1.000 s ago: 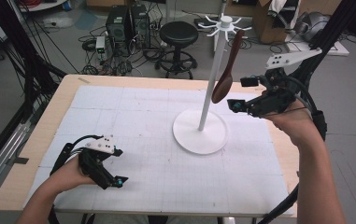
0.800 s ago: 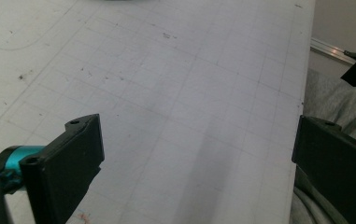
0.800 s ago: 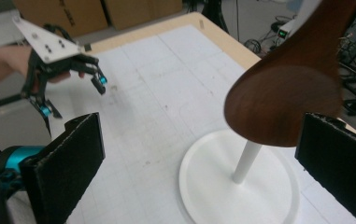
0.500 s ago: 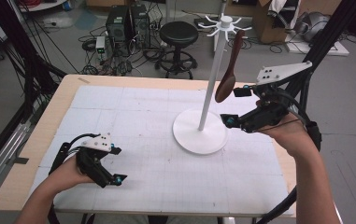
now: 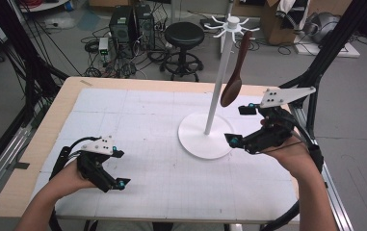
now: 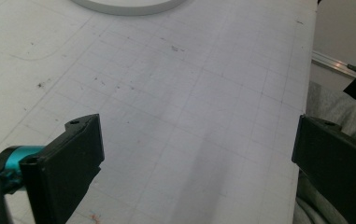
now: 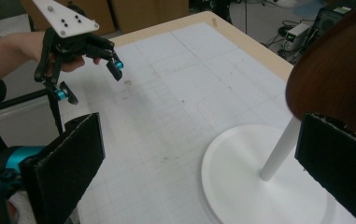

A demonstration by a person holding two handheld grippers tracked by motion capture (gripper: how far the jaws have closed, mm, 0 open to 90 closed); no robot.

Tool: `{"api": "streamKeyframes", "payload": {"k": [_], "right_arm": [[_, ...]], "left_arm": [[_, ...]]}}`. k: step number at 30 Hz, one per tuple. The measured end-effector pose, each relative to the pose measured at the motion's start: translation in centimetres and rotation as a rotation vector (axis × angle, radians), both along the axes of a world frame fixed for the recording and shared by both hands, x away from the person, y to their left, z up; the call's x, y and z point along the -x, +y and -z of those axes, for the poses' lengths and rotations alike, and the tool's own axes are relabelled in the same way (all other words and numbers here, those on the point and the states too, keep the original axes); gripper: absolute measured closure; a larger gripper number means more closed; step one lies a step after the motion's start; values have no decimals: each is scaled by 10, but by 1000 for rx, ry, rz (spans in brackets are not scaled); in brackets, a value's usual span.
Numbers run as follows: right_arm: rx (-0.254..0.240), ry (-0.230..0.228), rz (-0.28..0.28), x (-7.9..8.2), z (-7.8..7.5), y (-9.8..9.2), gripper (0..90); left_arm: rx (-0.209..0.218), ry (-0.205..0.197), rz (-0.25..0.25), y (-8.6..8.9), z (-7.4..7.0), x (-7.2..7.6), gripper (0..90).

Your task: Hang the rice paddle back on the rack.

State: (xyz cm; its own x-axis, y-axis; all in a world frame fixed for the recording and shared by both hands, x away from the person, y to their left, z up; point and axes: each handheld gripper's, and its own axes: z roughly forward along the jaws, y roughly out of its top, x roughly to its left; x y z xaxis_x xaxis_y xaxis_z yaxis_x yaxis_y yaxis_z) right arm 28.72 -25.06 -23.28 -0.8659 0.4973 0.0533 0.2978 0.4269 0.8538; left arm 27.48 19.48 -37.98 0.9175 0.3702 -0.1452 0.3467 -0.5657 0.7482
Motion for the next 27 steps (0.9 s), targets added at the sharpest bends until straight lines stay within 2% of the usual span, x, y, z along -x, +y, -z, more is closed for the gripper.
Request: {"api": "streamKeyframes", "payload": {"k": [13,21,27], "right_arm": [[-29,-5,6,15,45,3,3],[-56,25,-3,17,73,8,3],[-68,42,-1,18,89,10,3]], "left_arm": [[-1,-5,-9,2,0,0,17],[-3,-4,-14,2,0,0,17],[-8,-14,-24,3,0,0,17]]}}
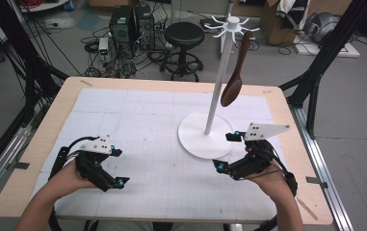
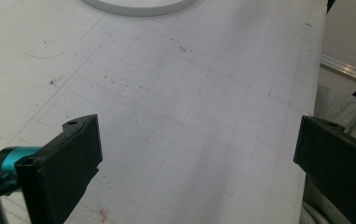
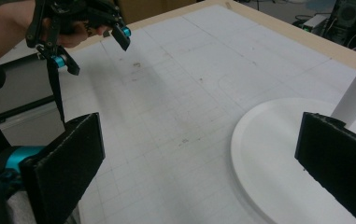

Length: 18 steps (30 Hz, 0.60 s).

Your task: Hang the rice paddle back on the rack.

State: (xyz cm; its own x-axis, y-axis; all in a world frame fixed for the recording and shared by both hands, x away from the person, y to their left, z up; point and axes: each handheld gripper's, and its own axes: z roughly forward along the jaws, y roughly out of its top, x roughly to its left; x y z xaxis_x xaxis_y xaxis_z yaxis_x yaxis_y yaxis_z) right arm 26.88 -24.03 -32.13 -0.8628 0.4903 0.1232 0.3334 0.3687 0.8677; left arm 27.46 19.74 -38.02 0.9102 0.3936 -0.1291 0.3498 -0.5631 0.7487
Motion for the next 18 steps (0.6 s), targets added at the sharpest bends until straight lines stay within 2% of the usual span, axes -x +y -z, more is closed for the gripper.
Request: {"api": "streamKeyframes", "payload": {"k": [6,12,18], "right_arm": [[-4,5,3,1,13,2,3],[17,-7,4,1,22,4,2],[34,4,9,0,32,6,3]], "left_arm": [[8,6,-13,0,1,-1,17],[10,5,-18,0,1,-2,17],[8,-8,-31,2,1,-3,17]]}}
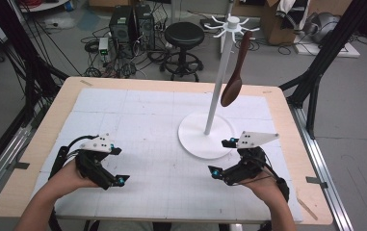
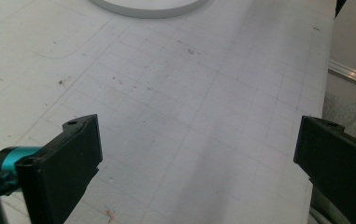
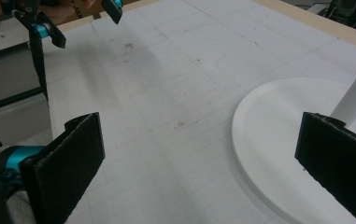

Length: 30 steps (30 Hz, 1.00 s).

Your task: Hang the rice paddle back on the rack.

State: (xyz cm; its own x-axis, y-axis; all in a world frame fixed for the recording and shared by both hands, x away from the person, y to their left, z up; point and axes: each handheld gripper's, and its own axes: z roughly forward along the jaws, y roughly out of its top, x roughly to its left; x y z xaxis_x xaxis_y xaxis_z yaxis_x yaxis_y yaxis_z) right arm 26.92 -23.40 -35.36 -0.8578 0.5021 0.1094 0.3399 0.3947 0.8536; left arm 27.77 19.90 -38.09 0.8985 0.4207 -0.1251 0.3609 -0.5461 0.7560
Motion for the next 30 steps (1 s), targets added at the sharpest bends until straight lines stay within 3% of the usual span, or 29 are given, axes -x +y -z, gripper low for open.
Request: {"api": "streamKeyframes", "payload": {"k": [9,18,30], "right_arm": [[2,5,1,1,6,1,3],[-5,-1,3,4,13,3,3],[-9,3,2,6,19,0,3]], "left_arm": [[18,-19,-5,5,-2,2,17],[69,-46,-38,18,-7,4,17],[96,-75,-79,35,-8,7,17]]}}
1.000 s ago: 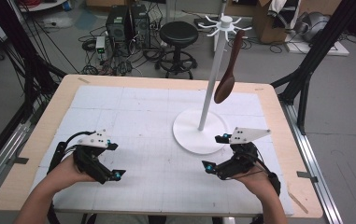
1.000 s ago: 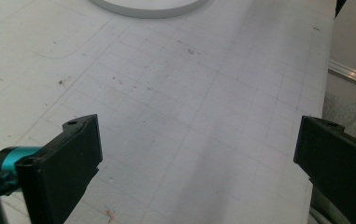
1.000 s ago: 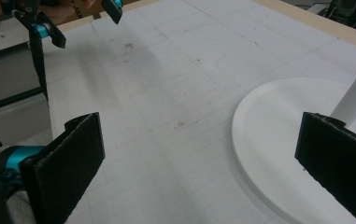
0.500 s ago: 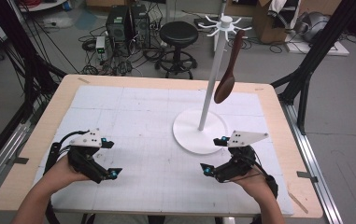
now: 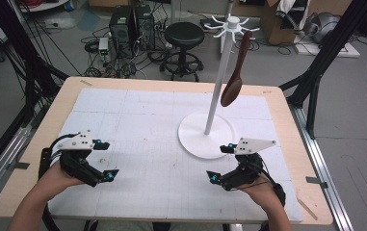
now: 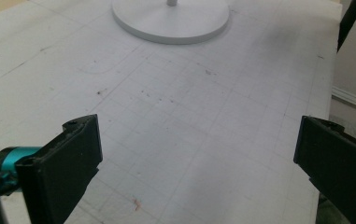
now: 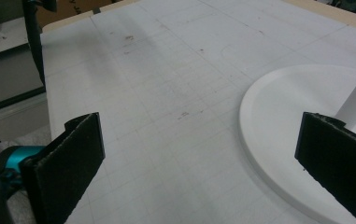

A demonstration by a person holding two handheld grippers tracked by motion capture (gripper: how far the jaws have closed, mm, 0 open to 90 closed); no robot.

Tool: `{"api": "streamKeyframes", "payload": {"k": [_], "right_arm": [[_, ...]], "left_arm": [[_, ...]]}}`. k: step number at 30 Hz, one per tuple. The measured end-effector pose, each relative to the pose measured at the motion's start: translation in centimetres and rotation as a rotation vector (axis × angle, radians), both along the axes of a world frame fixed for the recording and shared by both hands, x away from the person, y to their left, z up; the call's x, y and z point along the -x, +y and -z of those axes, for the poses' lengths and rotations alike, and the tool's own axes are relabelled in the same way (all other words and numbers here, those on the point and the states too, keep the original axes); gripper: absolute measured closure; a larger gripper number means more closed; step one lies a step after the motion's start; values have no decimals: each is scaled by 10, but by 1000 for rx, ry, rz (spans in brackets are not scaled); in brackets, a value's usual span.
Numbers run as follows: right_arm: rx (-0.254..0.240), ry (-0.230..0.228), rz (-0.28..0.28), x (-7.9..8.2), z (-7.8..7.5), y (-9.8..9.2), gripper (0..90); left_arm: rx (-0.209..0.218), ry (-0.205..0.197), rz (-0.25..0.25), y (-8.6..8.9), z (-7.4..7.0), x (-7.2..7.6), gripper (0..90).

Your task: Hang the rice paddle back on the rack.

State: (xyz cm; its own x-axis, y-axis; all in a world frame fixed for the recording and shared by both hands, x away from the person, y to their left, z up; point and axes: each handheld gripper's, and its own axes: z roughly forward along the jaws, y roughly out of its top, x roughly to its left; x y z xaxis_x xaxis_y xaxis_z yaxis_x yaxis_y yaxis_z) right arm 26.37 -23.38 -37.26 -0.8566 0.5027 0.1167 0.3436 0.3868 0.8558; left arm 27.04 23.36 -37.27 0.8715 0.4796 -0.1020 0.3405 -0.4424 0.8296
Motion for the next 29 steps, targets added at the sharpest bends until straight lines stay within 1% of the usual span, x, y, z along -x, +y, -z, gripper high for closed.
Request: {"api": "streamKeyframes", "payload": {"k": [2,3,5,6,7,9,13,14,16,21,28,29], "right_arm": [[-4,0,5,1,0,-1,3],[-5,-7,5,2,1,-2,3],[-12,0,9,3,2,-3,3],[-10,-4,13,3,3,-3,3],[-10,-1,15,3,3,-4,3],[-12,1,10,3,5,-3,3],[-3,7,9,3,8,-3,3],[-1,0,11,3,8,-3,3],[-3,2,16,3,9,-3,3],[-12,-3,19,3,10,-4,3],[-9,-8,24,4,10,-5,3],[-8,-3,27,4,10,-5,3]], "left_arm": [[0,-11,-14,4,1,2,17],[5,-19,-25,6,2,3,17],[22,-19,-28,9,3,2,17],[23,-15,-33,9,3,2,17],[22,-15,-33,9,4,2,17],[16,-26,-28,8,5,2,17],[16,-25,-23,8,5,1,17],[16,-25,-25,8,5,1,17],[20,-27,-27,8,6,1,17],[19,-26,-27,8,6,0,17],[21,-27,-30,9,7,0,17],[20,-27,-31,9,7,0,17]]}}
